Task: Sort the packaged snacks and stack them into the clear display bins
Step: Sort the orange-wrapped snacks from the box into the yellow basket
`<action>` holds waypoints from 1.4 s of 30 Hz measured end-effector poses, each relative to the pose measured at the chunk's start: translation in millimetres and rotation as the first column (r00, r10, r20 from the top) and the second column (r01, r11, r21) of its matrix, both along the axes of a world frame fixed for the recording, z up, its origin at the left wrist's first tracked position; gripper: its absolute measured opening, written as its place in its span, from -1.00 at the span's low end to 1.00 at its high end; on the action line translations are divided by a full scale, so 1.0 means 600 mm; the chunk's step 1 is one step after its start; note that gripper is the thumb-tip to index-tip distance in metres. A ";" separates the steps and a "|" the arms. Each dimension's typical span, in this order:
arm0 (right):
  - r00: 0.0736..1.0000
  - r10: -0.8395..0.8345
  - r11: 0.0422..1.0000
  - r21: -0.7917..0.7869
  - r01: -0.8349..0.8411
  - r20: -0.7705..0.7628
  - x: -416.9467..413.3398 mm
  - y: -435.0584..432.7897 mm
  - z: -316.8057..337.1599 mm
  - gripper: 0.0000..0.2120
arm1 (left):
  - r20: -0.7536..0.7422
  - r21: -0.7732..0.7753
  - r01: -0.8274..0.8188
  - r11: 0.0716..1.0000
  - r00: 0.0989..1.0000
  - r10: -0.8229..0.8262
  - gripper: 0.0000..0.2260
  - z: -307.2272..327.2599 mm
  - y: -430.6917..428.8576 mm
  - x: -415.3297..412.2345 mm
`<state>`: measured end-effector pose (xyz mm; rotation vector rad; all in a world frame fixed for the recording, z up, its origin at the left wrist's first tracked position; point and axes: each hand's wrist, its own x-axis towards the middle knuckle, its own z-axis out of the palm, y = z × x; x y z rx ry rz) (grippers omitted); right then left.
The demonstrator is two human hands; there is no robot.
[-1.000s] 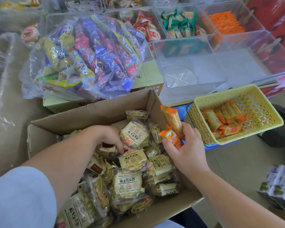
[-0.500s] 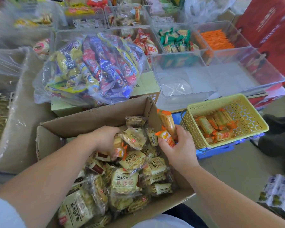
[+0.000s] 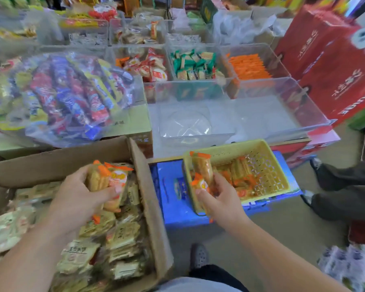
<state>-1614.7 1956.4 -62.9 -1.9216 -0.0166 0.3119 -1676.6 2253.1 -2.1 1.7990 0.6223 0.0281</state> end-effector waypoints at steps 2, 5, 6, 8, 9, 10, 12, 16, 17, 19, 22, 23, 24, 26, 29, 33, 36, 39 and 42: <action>1.000 -0.020 0.994 -0.104 0.022 0.013 0.045 -0.078 -0.004 -0.70 | 0.008 -0.087 0.004 0.996 1.000 -0.003 -0.67 -0.013 -0.078 0.018; 0.997 0.016 0.940 -0.340 0.009 0.071 0.116 -0.175 -0.012 -0.55 | 0.005 -0.097 0.014 0.995 1.000 -0.013 -0.69 -0.032 -0.179 0.051; 0.995 0.063 0.909 -0.416 -0.026 0.076 0.136 -0.199 -0.015 -0.55 | -0.001 -0.100 0.017 0.995 1.000 -0.017 -0.68 -0.036 -0.209 0.061; 0.980 0.195 0.834 -0.531 -0.151 0.028 0.169 -0.233 -0.022 -0.51 | -0.031 -0.098 0.033 0.995 0.999 -0.036 -0.67 -0.043 -0.262 0.077; 0.962 0.273 0.781 -0.581 -0.228 -0.011 0.183 -0.246 -0.031 -0.40 | -0.056 -0.074 0.047 0.996 0.997 -0.051 -0.66 -0.049 -0.282 0.084; 0.935 0.349 0.710 -0.632 -0.311 -0.068 0.195 -0.257 -0.042 -0.34 | -0.080 -0.037 0.064 0.997 0.995 -0.067 -0.66 -0.056 -0.297 0.091; 0.864 0.447 0.546 -0.695 -0.467 -0.230 0.209 -0.268 -0.063 -0.27 | -0.120 0.057 0.110 0.992 0.988 -0.102 -0.66 -0.073 -0.317 0.108; 0.790 0.476 0.468 -0.650 -0.599 -0.385 0.215 -0.273 -0.085 -0.34 | -0.195 0.235 0.245 0.941 0.960 -0.202 -0.32 -0.098 -0.349 0.145; 0.797 0.469 0.486 -0.642 -0.593 -0.381 0.215 -0.275 -0.084 -0.38 | -0.207 0.266 0.272 0.925 0.953 -0.221 -0.27 -0.102 -0.356 0.154; 0.808 0.456 0.478 -0.663 -0.576 -0.373 0.214 -0.277 -0.080 -0.41 | -0.209 0.321 0.325 0.890 0.940 -0.268 -0.30 -0.111 -0.370 0.172; 0.837 0.443 0.439 -0.735 -0.516 -0.322 0.207 -0.275 -0.068 -0.45 | -0.322 0.360 0.467 0.808 0.875 -0.362 -0.17 -0.123 -0.384 0.197; 0.850 0.441 0.455 -0.744 -0.488 -0.288 0.203 -0.272 -0.062 -0.46 | -0.372 0.351 0.537 0.767 0.832 -0.411 -0.10 -0.125 -0.386 0.203; 0.864 0.437 0.486 -0.742 -0.462 -0.251 0.198 -0.268 -0.054 -0.47 | -0.408 0.351 0.600 0.719 0.789 -0.459 -0.06 -0.126 -0.388 0.206; 0.887 0.432 0.560 -0.723 -0.404 -0.161 0.185 -0.257 -0.039 -0.50 | -0.404 0.406 0.653 0.639 0.756 -0.515 -0.13 -0.122 -0.389 0.202; 0.912 0.410 0.713 -0.633 -0.301 0.028 0.158 -0.221 -0.020 -0.60 | -0.245 0.493 0.590 0.640 0.800 -0.548 -0.37 -0.104 -0.368 0.169; 0.905 0.390 0.847 -0.451 -0.281 0.170 0.116 -0.117 0.003 -0.75 | 0.035 0.641 0.331 0.692 0.889 -0.457 -0.60 -0.069 -0.270 0.086; 0.902 0.376 0.891 -0.352 -0.288 0.212 0.081 -0.018 0.022 -0.83 | 0.095 0.740 0.144 0.657 0.945 -0.314 -0.77 -0.059 -0.146 0.022; 0.920 0.351 0.923 -0.230 -0.309 0.175 0.034 0.082 0.047 -0.88 | -0.114 0.774 0.178 0.607 0.983 -0.142 -0.69 -0.071 0.002 -0.037; 0.935 0.343 0.937 -0.101 -0.334 0.093 -0.018 0.177 0.055 -0.84 | -0.391 0.767 0.334 0.548 0.920 -0.013 -0.43 -0.100 0.148 -0.088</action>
